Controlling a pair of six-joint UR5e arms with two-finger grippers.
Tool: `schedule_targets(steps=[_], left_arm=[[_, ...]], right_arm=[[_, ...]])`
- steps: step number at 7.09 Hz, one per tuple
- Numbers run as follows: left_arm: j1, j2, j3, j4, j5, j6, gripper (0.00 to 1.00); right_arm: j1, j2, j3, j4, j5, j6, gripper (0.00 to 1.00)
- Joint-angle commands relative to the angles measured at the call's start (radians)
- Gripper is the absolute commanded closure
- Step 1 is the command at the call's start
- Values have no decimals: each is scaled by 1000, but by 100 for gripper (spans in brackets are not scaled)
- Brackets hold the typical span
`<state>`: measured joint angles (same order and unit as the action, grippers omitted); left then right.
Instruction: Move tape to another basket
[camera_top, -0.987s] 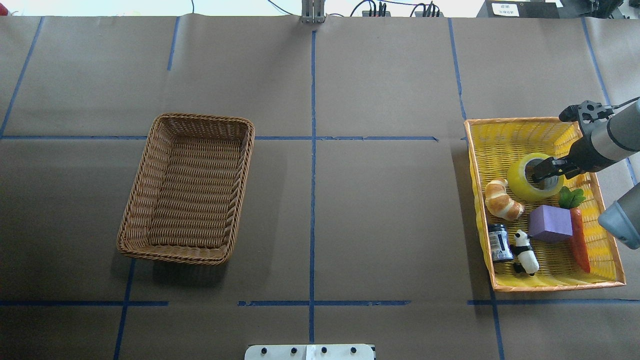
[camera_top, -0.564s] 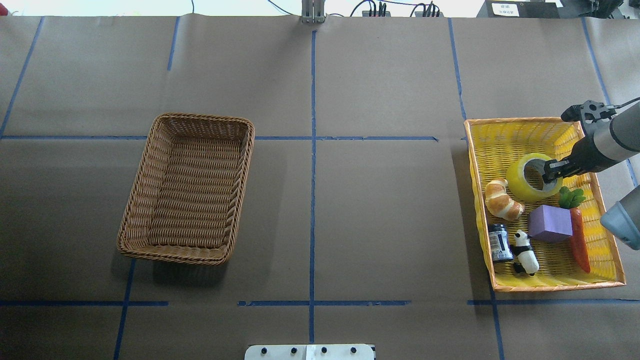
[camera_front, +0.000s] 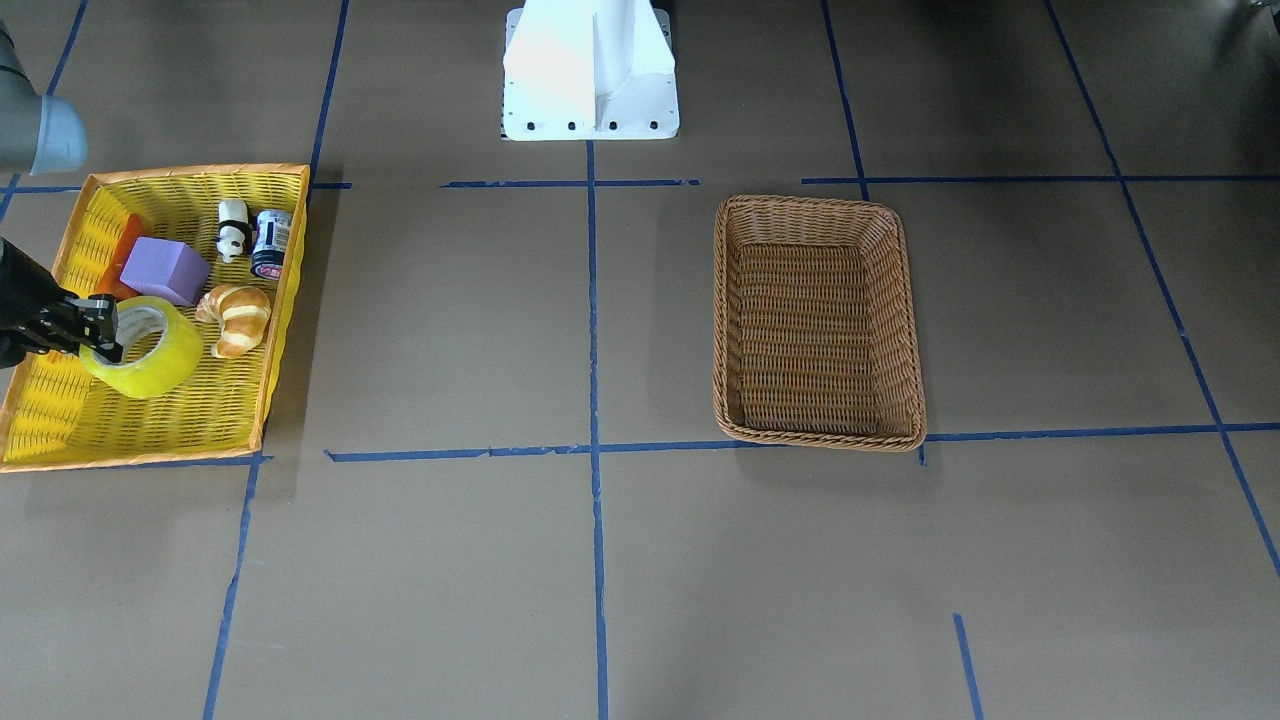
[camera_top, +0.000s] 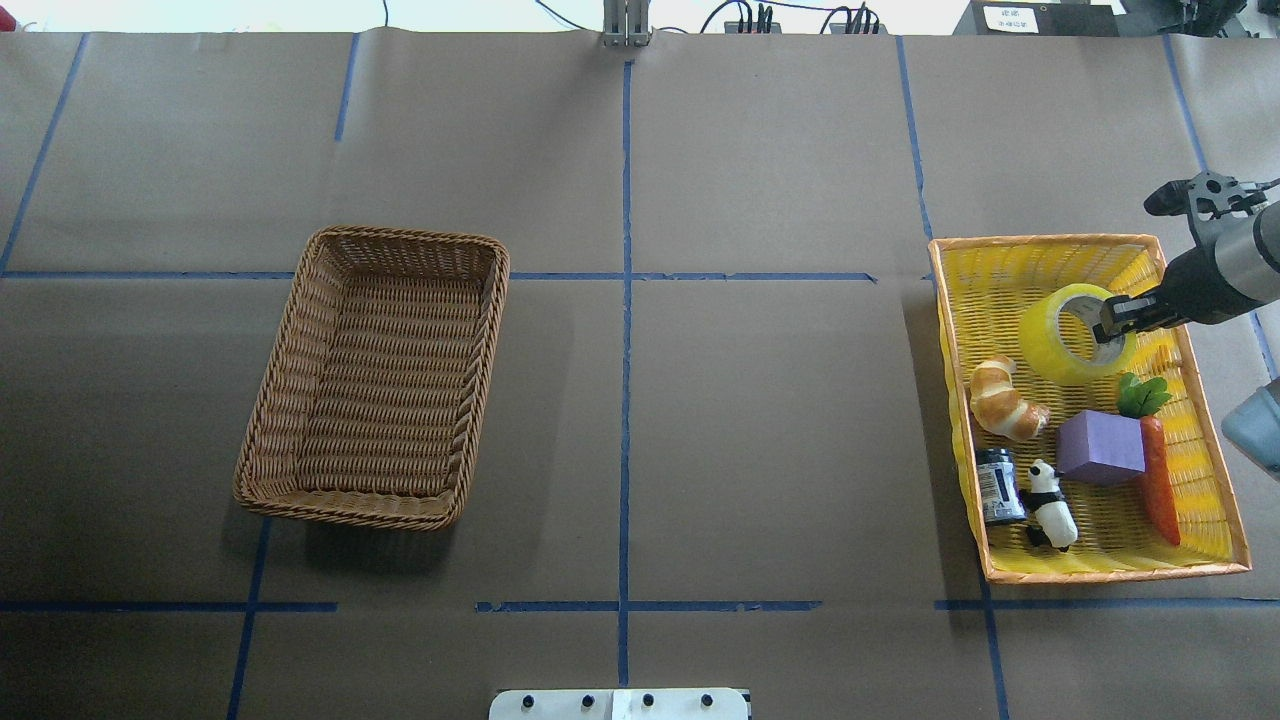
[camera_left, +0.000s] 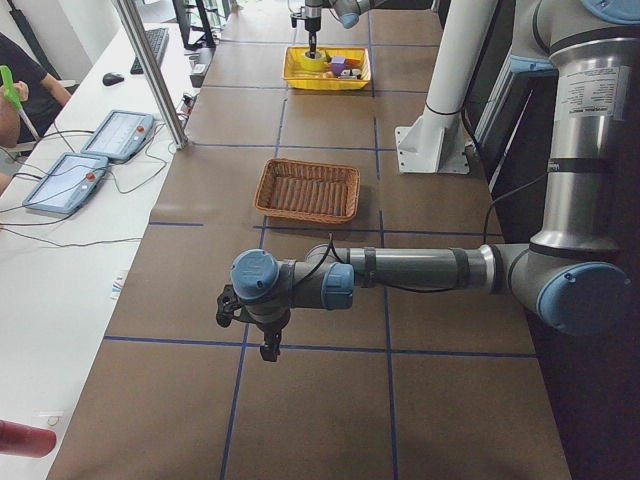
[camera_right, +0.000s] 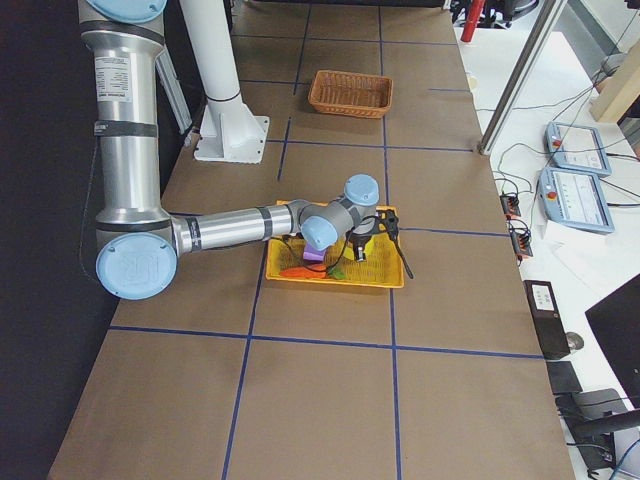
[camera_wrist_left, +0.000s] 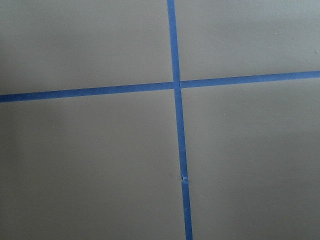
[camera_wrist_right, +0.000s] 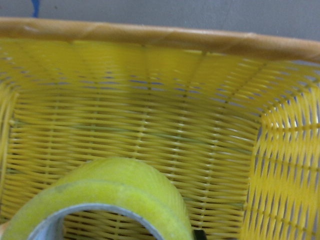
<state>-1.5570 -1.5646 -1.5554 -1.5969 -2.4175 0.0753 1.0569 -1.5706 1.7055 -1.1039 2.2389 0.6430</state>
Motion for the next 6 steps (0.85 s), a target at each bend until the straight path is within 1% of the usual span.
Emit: schedule_targets(steps=[1,2,3,4,5,6], left_arm=[[0,0,-11,0,0,3,0],[0,-3,-41,0,-8,1,0],[2,-5,-70,0,-8,-2,0],[6,-9,-89,-2,-41,-2,0],[15,-17,-109,-2,-66,-3,0],[31,-17,-148,-15,-105,-90,0]], right_arm=[[55,21,58,-2,50,7,100],[55,62,57,-4,50,45,100],[54,113,63,-1,56,199,100],[29,162,71,1,59,318,100],[-12,190,113,1,56,436,100],[-67,223,150,2,50,583,100]])
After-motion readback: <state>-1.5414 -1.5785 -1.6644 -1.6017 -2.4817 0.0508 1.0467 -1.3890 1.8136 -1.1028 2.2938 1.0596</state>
